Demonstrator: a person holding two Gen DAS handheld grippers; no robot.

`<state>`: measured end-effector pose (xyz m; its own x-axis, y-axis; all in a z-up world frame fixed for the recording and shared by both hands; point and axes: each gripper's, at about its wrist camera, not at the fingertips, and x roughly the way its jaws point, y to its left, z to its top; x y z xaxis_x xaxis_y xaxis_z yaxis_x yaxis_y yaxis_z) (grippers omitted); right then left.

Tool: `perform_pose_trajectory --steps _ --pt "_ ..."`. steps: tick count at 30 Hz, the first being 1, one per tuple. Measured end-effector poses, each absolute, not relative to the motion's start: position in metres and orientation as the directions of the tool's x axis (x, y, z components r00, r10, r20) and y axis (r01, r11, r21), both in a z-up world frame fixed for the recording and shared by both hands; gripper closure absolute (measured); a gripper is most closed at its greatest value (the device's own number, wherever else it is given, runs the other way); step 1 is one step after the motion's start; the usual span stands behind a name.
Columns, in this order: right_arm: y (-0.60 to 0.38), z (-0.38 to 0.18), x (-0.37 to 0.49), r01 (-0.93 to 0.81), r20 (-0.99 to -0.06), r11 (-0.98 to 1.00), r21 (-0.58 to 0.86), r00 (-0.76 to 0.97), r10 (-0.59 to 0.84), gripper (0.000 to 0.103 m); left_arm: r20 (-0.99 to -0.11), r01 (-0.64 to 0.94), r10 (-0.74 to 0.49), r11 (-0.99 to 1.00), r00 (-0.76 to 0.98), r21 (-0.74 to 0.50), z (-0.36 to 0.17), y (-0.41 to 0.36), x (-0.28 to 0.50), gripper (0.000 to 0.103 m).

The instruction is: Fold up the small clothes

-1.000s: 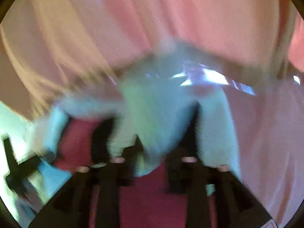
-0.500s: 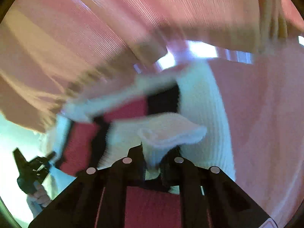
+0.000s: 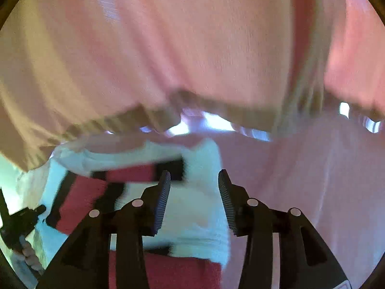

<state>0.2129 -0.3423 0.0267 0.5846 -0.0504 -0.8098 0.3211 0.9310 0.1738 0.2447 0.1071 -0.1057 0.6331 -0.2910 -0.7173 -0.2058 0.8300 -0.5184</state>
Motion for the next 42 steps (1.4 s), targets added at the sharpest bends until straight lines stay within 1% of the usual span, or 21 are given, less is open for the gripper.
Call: perform_pose_trajectory --steps 2,4,5,7,13,14,15,16,20,21,22,24,25,27,29,32,33,34,36,40,42 --pt "-0.292 0.035 0.237 0.166 -0.807 0.959 0.231 0.583 0.094 0.057 -0.714 -0.207 -0.316 0.815 0.624 -0.542 -0.106 0.114 0.246 0.088" --pt "-0.236 0.025 0.267 0.028 -0.807 0.952 0.304 0.539 0.242 0.054 -0.714 -0.208 -0.327 0.808 0.619 -0.551 -0.107 0.115 0.248 0.088" --pt "-0.215 0.019 0.279 -0.012 -0.81 0.951 0.309 0.522 0.27 0.053 -0.716 -0.207 -0.326 0.81 0.617 -0.548 -0.108 0.115 0.249 0.088" --pt "-0.161 0.0 0.314 -0.092 -0.829 0.955 0.281 0.479 0.29 0.053 -0.721 -0.205 -0.328 0.814 0.611 -0.544 -0.108 0.115 0.249 0.088" --pt "-0.071 -0.057 0.396 -0.152 -0.874 0.951 0.271 0.376 0.309 0.051 -0.729 -0.205 -0.328 0.818 0.6 -0.537 -0.11 0.117 0.252 0.088" --pt "-0.066 -0.064 0.394 -0.163 -0.879 0.95 0.266 0.365 0.308 0.055 -0.729 -0.202 -0.327 0.82 0.601 -0.535 -0.11 0.117 0.253 0.088" --pt "-0.059 -0.072 0.402 -0.172 -0.88 0.946 0.276 0.35 0.321 0.098 -0.73 -0.197 -0.321 0.827 0.604 -0.527 -0.11 0.117 0.253 0.088" --pt "-0.057 -0.073 0.407 -0.164 -0.876 0.943 0.29 0.351 0.33 0.097 -0.732 -0.194 -0.31 0.835 0.607 -0.514 -0.108 0.116 0.254 0.088" --pt "-0.045 -0.049 0.427 -0.19 -0.803 0.928 0.32 0.465 0.372 0.097 -0.716 -0.218 -0.232 0.852 0.658 -0.476 -0.099 0.124 0.252 0.09" --pt "-0.04 -0.051 0.432 -0.197 -0.802 0.927 0.32 0.464 0.376 0.097 -0.715 -0.224 -0.224 0.852 0.662 -0.474 -0.099 0.127 0.252 0.09" --pt "-0.029 -0.065 0.44 -0.209 -0.827 0.935 0.286 0.439 0.351 0.097 -0.723 -0.232 -0.229 0.848 0.652 -0.477 -0.102 0.129 0.255 0.09" --pt "-0.014 -0.095 0.446 -0.226 -0.876 0.943 0.242 0.367 0.313 0.095 -0.743 -0.239 -0.234 0.85 0.627 -0.469 -0.111 0.13 0.26 0.09" --pt "-0.014 -0.092 0.442 -0.227 -0.85 0.946 0.232 0.426 0.311 0.093 -0.737 -0.23 -0.226 0.857 0.637 -0.462 -0.113 0.129 0.259 0.09" --pt "-0.023 -0.083 0.441 -0.196 -0.844 0.945 0.263 0.427 0.324 0.093 -0.743 -0.224 -0.208 0.872 0.636 -0.435 -0.109 0.125 0.26 0.089" --pt "-0.046 -0.057 0.424 -0.166 -0.817 0.945 0.281 0.476 0.327 0.09 -0.743 -0.228 -0.21 0.868 0.635 -0.441 -0.109 0.126 0.26 0.089" --pt "-0.111 -0.015 0.366 -0.126 -0.797 0.96 0.251 0.536 0.279 0.082 -0.745 -0.233 -0.218 0.862 0.631 -0.45 -0.107 0.129 0.262 0.089" --pt "-0.133 -0.01 0.348 -0.108 -0.803 0.965 0.239 0.536 0.259 0.073 -0.745 -0.235 -0.221 0.86 0.629 -0.453 -0.107 0.13 0.262 0.089" --pt "-0.168 -0.007 0.319 -0.067 -0.821 0.975 0.212 0.53 0.215 0.064 -0.745 -0.237 -0.224 0.858 0.628 -0.457 -0.107 0.13 0.26 0.089" --pt "-0.24 -0.012 0.265 0.066 -0.862 0.984 0.168 0.493 0.114 0.056 -0.747 -0.24 -0.225 0.856 0.625 -0.458 -0.106 0.13 0.26 0.089" --pt "-0.332 -0.047 0.196 0.272 -0.92 0.945 0.181 0.388 0.064 0.054 -0.749 -0.242 -0.214 0.86 0.627 -0.449 -0.105 0.13 0.262 0.089" --pt "-0.354 -0.063 0.185 0.308 -0.915 0.912 0.271 0.377 0.144 0.054 -0.749 -0.238 -0.203 0.868 0.631 -0.436 -0.104 0.128 0.26 0.089"
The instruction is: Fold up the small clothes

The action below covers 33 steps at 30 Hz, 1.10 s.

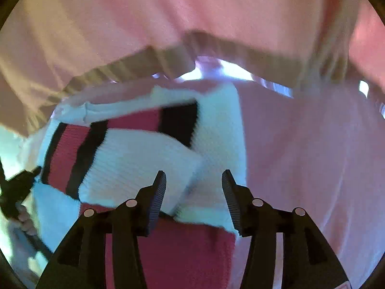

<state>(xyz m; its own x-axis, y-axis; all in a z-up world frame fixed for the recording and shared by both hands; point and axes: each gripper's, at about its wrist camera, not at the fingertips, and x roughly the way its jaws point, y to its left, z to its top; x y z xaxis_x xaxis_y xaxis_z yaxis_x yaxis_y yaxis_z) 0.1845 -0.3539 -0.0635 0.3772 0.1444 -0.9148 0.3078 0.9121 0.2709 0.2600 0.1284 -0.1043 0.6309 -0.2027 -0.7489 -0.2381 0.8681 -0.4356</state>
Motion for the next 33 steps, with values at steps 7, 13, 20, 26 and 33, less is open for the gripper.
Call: perform_pose_trajectory --steps 7,13,20,26,33 --pt "-0.337 -0.099 0.214 0.241 -0.899 0.924 0.296 0.398 0.184 0.096 -0.738 -0.228 -0.173 0.884 0.652 -0.409 -0.103 0.122 0.256 0.089" --pt "-0.322 -0.015 0.223 0.133 -0.779 0.97 0.201 0.622 0.076 0.097 -0.728 -0.225 -0.166 0.886 0.665 -0.407 -0.102 0.123 0.254 0.089" --pt "-0.358 -0.096 0.22 0.279 -0.9 0.937 0.211 0.429 0.076 0.09 -0.736 -0.194 -0.136 0.918 0.663 -0.345 -0.101 0.115 0.255 0.087" --pt "-0.368 0.0 0.147 0.349 -0.855 0.9 0.263 0.517 0.049 0.056 -0.726 -0.147 -0.22 0.902 0.652 -0.406 -0.074 0.123 0.228 0.086" --pt "-0.319 -0.008 -0.022 0.387 -0.893 0.862 0.327 0.425 0.148 0.045 -0.693 -0.067 -0.222 0.929 0.686 -0.363 -0.019 0.135 0.116 0.027"
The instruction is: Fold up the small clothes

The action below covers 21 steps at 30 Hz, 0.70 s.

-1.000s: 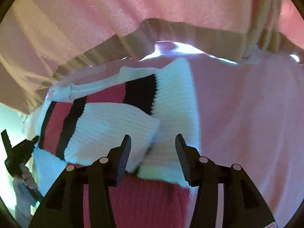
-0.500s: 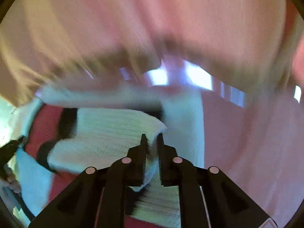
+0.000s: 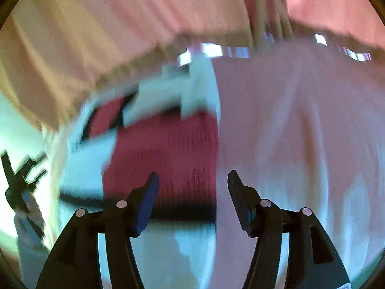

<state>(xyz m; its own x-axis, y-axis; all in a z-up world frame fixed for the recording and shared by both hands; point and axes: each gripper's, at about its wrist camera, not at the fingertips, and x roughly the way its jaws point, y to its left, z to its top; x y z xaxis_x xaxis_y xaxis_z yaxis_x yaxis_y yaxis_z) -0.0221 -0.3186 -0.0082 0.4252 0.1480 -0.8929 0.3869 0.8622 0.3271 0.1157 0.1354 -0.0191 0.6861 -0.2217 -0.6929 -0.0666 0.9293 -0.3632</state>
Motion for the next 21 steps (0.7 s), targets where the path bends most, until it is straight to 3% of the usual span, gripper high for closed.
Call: perform_pose_trajectory --steps 4,7,11,17,18,19,20,21 --pt "-0.288 -0.041 -0.096 0.393 -0.928 0.867 0.306 0.328 0.179 0.045 -0.79 -0.084 -0.135 0.97 0.598 -0.229 -0.048 0.149 0.056 0.025" --pt "-0.277 -0.047 -0.125 0.388 -0.911 0.851 0.355 0.349 0.221 0.044 -0.836 -0.118 -0.163 0.958 0.524 -0.261 -0.07 0.159 0.029 0.025" --pt "-0.263 -0.046 -0.13 0.337 -0.883 0.849 0.407 0.382 0.272 0.043 -0.834 -0.166 -0.217 0.925 0.507 -0.342 -0.087 0.165 0.005 0.024" --pt "-0.243 -0.047 -0.122 0.289 -0.862 0.859 0.422 0.421 0.282 0.045 -0.816 -0.118 -0.212 0.939 0.538 -0.323 -0.086 0.148 -0.015 0.019" --pt "-0.242 -0.046 -0.119 0.284 -0.86 0.86 0.425 0.422 0.286 0.054 -0.818 -0.106 -0.206 0.946 0.537 -0.308 -0.086 0.145 -0.015 0.02" --pt "-0.24 -0.048 -0.112 0.277 -0.86 0.861 0.428 0.417 0.294 0.083 -0.821 -0.105 -0.194 0.95 0.537 -0.294 -0.086 0.142 -0.013 0.034" --pt "-0.239 -0.05 -0.11 0.277 -0.863 0.86 0.428 0.407 0.299 0.092 -0.825 -0.094 -0.198 0.953 0.529 -0.289 -0.086 0.14 -0.011 0.057" --pt "-0.24 -0.052 -0.108 0.289 -0.858 0.848 0.445 0.409 0.311 0.093 -0.836 -0.105 -0.176 0.958 0.521 -0.267 -0.085 0.14 -0.01 0.062"
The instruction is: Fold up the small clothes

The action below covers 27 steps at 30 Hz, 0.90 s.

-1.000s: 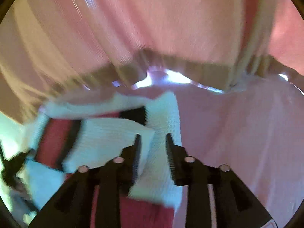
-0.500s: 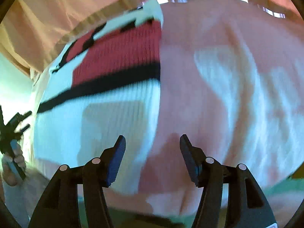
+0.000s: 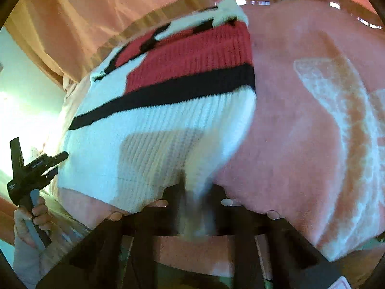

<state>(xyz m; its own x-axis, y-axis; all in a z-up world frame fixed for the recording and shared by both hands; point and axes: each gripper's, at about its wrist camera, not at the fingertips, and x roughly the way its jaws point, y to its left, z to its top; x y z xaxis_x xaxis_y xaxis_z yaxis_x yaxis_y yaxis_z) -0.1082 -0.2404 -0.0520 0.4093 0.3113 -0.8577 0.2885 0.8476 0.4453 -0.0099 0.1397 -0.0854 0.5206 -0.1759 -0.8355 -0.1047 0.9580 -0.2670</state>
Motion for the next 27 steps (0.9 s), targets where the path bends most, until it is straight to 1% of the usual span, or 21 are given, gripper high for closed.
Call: perform_pose_trajectory --steps 1,2,4,6,8,11,13,14,15,16,17,19,21,24,26,27 --pt "-0.243 -0.051 -0.109 0.297 -0.859 0.846 0.442 0.413 0.304 0.094 -0.841 -0.11 -0.197 0.951 0.504 -0.289 -0.087 0.142 -0.008 0.089" --pt "-0.245 -0.047 -0.111 0.304 -0.862 0.85 0.431 0.417 0.288 0.094 -0.847 -0.124 -0.225 0.939 0.482 -0.32 -0.089 0.146 -0.008 0.095" --pt "-0.251 -0.034 -0.12 0.303 -0.852 0.845 0.441 0.437 0.288 0.095 -0.848 -0.155 -0.244 0.923 0.47 -0.351 -0.083 0.157 -0.013 0.096" --pt "-0.257 -0.019 -0.132 0.294 -0.853 0.853 0.431 0.442 0.278 0.095 -0.846 -0.138 -0.246 0.928 0.472 -0.347 -0.075 0.16 -0.025 0.096" --pt "-0.261 -0.003 -0.149 0.282 -0.87 0.878 0.388 0.427 0.247 0.095 -0.851 -0.081 -0.245 0.945 0.465 -0.316 -0.066 0.158 -0.043 0.098" --pt "-0.267 -0.005 -0.165 0.295 -0.895 0.885 0.359 0.378 0.237 0.095 -0.873 -0.049 -0.241 0.956 0.423 -0.288 -0.07 0.156 -0.065 0.098" --pt "-0.264 -0.023 -0.168 0.28 -0.934 0.914 0.293 0.288 0.211 0.094 -0.898 -0.048 -0.209 0.968 0.387 -0.246 -0.084 0.149 -0.074 0.098" --pt "-0.264 -0.029 -0.169 0.28 -0.952 0.928 0.244 0.252 0.175 0.092 -0.899 -0.046 -0.189 0.973 0.394 -0.225 -0.087 0.147 -0.077 0.095" --pt "-0.267 -0.029 -0.17 0.286 -0.951 0.925 0.25 0.254 0.178 0.085 -0.895 -0.047 -0.161 0.979 0.416 -0.198 -0.085 0.145 -0.079 0.094" --pt "-0.275 -0.021 -0.169 0.313 -0.943 0.912 0.266 0.281 0.179 0.085 -0.885 -0.039 -0.15 0.982 0.441 -0.186 -0.072 0.143 -0.08 0.094" --pt "-0.282 -0.007 -0.165 0.325 -0.932 0.907 0.269 0.324 0.16 0.085 -0.869 -0.029 -0.167 0.979 0.466 -0.204 -0.059 0.144 -0.08 0.094" --pt "-0.291 0.02 -0.144 0.29 -0.909 0.924 0.247 0.4 0.117 0.086 -0.83 -0.005 -0.194 0.973 0.523 -0.231 -0.03 0.141 -0.069 0.091" --pt "-0.295 0.037 -0.092 0.224 -0.886 0.945 0.238 0.449 0.116 0.092 -0.795 0.034 -0.23 0.966 0.562 -0.255 -0.006 0.127 -0.038 0.087" --pt "-0.304 0.026 -0.01 0.192 -0.874 0.942 0.274 0.458 0.161 0.094 -0.773 0.072 -0.232 0.969 0.591 -0.236 0.008 0.081 0.05 0.087" --pt "-0.311 0.006 0.047 0.213 -0.874 0.933 0.291 0.456 0.169 0.094 -0.783 0.099 -0.226 0.973 0.58 -0.208 -0.001 0.051 0.096 0.084" --pt "-0.313 -0.005 0.075 0.226 -0.875 0.932 0.283 0.458 0.155 0.094 -0.785 0.075 -0.204 0.977 0.584 -0.199 -0.009 0.043 0.118 0.084"
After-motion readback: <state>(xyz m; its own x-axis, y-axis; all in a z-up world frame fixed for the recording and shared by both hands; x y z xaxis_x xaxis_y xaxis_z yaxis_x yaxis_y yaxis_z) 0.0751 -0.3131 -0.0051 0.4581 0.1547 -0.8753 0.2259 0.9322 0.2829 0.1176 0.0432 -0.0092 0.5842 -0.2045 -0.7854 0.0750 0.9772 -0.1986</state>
